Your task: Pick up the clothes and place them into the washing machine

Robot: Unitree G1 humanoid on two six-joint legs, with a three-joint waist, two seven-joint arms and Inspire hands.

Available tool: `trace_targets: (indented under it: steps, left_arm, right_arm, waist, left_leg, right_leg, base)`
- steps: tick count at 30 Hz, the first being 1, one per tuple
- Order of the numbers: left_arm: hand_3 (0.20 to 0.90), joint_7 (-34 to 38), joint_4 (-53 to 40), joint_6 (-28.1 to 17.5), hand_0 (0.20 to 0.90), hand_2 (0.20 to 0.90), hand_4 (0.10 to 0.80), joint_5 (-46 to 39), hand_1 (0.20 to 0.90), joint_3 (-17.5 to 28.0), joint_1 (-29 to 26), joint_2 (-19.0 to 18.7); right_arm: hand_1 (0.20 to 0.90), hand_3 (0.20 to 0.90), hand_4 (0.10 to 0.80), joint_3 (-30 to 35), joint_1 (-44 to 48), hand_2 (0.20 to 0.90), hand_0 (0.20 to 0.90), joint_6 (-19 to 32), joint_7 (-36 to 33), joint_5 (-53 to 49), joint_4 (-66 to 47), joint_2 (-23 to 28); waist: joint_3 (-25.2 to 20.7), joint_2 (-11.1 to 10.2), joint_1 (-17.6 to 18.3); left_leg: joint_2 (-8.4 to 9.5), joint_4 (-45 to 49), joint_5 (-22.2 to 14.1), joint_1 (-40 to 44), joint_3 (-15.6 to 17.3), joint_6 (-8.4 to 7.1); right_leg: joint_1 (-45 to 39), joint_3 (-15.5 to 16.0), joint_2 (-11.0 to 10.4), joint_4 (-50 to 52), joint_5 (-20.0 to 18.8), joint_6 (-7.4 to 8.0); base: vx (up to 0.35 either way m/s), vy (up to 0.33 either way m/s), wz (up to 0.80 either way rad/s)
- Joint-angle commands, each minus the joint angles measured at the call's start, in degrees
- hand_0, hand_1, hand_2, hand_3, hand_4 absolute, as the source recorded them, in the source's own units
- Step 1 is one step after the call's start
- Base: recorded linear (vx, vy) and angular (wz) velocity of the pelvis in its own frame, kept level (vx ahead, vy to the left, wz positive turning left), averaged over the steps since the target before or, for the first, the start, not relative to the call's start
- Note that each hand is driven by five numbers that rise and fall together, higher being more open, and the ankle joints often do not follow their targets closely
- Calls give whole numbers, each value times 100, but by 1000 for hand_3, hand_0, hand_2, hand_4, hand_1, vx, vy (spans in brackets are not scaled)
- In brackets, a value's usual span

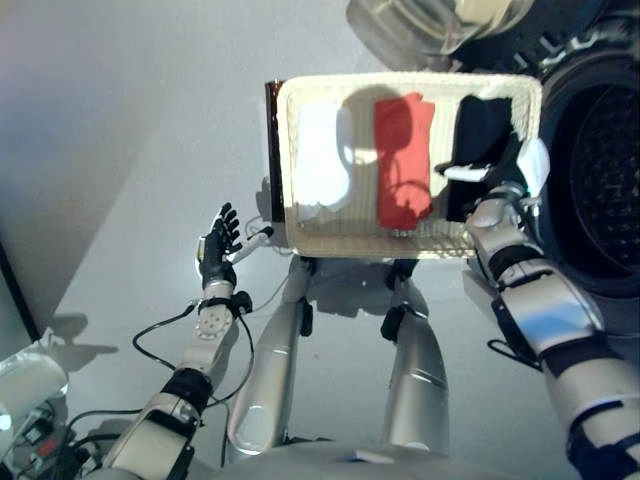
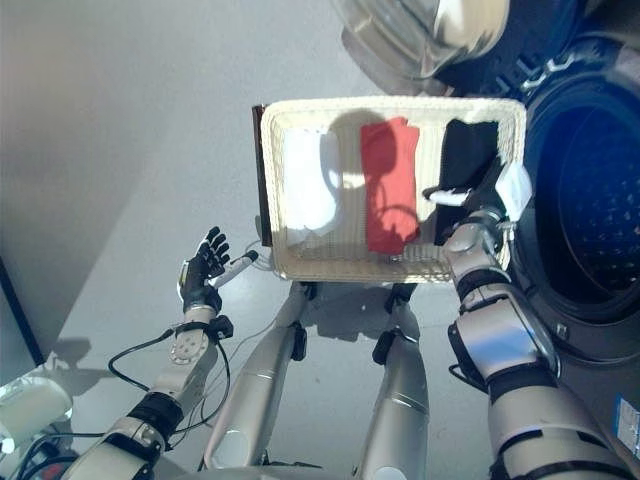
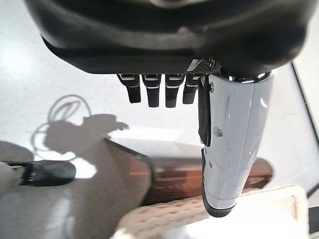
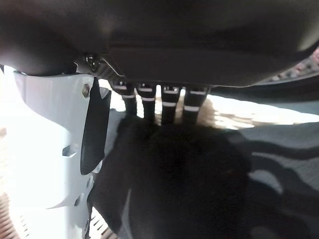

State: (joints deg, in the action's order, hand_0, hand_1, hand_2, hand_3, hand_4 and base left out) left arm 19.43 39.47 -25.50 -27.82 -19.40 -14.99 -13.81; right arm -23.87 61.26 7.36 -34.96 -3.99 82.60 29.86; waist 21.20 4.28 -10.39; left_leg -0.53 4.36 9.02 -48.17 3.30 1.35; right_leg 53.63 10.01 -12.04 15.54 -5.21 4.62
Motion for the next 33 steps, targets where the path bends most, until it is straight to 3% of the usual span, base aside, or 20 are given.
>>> trace_targets:
  steps: [1,8,9,10,12,33]
  left_arm:
    - [900,226,-346,-318,900,900,800,13,900,91,251,-114]
    - [900,419,-271,-275,900,900,800,118,900,-106,219,-90]
    - [900,430,-294,-280,900,900,800,136,900,-140,225,-101]
    - [900,442,-292,-277,900,900,800,144,900,-184,218,-99]
    - [900,453,-230,-279,900,900,800,141,900,-214,202,-91]
    - [900,326,648,-127,900,900,800,-20,900,-326,194,39]
  right_arm:
    - [900,900,800,-540,358,900,900,-127,-57,227,220,647]
    - [900,900,800,-895,329,900,900,-346,-212,912,279,466]
    - [820,820,743,-967,329,820,820,-391,-202,1039,310,436]
    - [538,538,541,-1008,336,538,538,-436,-186,1143,349,396]
    - [200,200,300,-1008,345,200,200,-439,-199,1165,350,369]
    - [200,200,300,-642,-71,200,200,-343,-132,876,211,241]
  waist:
    - [106,363,-86]
    - [197,470,-51]
    - [207,478,-51]
    - [227,496,-56]
    - [231,497,-53]
    - [48,470,39]
  left_leg:
    - [12,778,-775,-452,-149,-465]
    - [34,1145,-904,-793,-152,-397]
    - [40,1147,-898,-808,-146,-396]
    - [44,1149,-887,-824,-136,-392]
    - [45,1133,-882,-812,-140,-393]
    - [52,670,-670,-217,-123,-474]
  right_leg:
    - [-137,-231,34,125,390,54]
    - [271,-382,28,509,488,-15]
    - [284,-385,34,510,483,-17]
    - [291,-396,40,507,477,-21]
    - [290,-395,43,490,470,-21]
    - [-325,-393,151,-91,194,-7]
  base:
    - [-12,18,6]
    - [-7,12,2]
    - [0,0,0]
    - [0,0,0]
    - [0,0,0]
    - [-6,-2,-3]
